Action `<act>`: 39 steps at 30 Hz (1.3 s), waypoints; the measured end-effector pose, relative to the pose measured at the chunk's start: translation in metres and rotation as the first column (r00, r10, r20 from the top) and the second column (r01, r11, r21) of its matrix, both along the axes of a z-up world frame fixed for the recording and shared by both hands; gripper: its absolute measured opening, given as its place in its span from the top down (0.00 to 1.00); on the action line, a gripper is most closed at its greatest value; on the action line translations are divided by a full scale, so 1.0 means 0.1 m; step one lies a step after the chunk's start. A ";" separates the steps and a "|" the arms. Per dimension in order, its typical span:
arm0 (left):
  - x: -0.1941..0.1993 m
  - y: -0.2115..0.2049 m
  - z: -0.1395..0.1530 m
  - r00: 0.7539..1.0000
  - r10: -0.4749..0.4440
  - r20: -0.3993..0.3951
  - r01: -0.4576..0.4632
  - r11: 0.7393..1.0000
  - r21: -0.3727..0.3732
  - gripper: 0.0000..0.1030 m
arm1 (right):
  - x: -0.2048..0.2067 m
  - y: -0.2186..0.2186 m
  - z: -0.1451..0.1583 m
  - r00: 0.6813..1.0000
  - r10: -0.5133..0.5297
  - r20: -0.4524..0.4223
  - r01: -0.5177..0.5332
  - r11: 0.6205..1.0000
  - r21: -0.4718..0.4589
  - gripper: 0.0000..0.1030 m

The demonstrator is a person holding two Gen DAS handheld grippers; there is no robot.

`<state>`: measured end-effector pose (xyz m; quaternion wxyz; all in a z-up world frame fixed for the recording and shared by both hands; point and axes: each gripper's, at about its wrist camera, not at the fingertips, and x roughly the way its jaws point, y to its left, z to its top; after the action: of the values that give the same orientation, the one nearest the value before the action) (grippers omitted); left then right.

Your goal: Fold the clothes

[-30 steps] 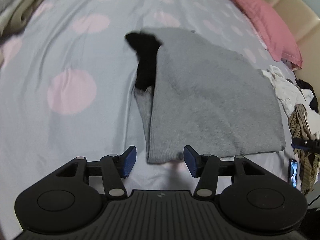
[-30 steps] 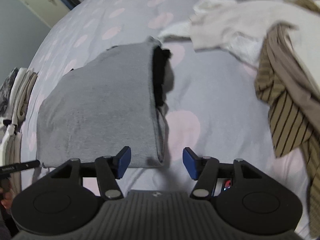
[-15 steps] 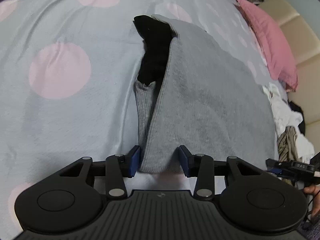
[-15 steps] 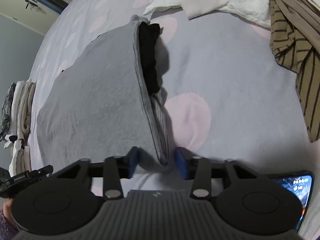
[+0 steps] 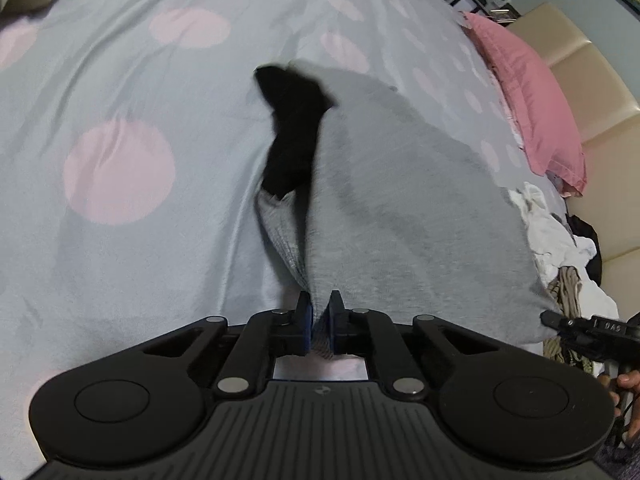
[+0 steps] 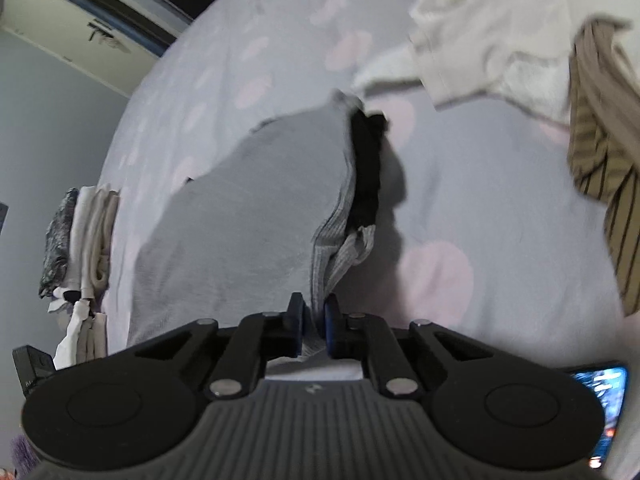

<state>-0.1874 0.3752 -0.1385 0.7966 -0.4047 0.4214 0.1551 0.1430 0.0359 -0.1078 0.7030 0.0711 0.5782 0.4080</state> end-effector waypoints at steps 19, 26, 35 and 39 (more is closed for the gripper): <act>-0.24 -0.30 0.46 0.961 -0.217 -0.170 0.227 0.973 0.039 0.95 | -0.43 -0.26 0.01 0.980 0.193 -0.040 -0.197 0.962 -0.189 0.89; -0.18 -0.35 0.20 0.942 -0.241 -0.232 0.253 0.967 0.024 0.94 | -0.46 -0.21 -0.20 0.970 0.239 -0.043 -0.242 0.941 -0.238 0.84; -0.25 -0.21 0.38 0.949 -0.226 -0.221 0.245 0.968 0.060 0.77 | -0.27 -0.35 0.13 0.982 0.163 0.094 -0.144 0.973 -0.178 0.59; -0.13 -0.14 0.57 0.958 -0.212 -0.196 0.237 0.964 0.118 0.74 | -0.11 -0.33 0.29 0.983 0.110 0.148 -0.085 0.982 -0.170 0.54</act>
<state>-0.2004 0.3614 -0.0819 0.7937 -0.2815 0.5236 0.1289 0.1323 0.0027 -0.0785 0.7287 -0.0474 0.5554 0.3978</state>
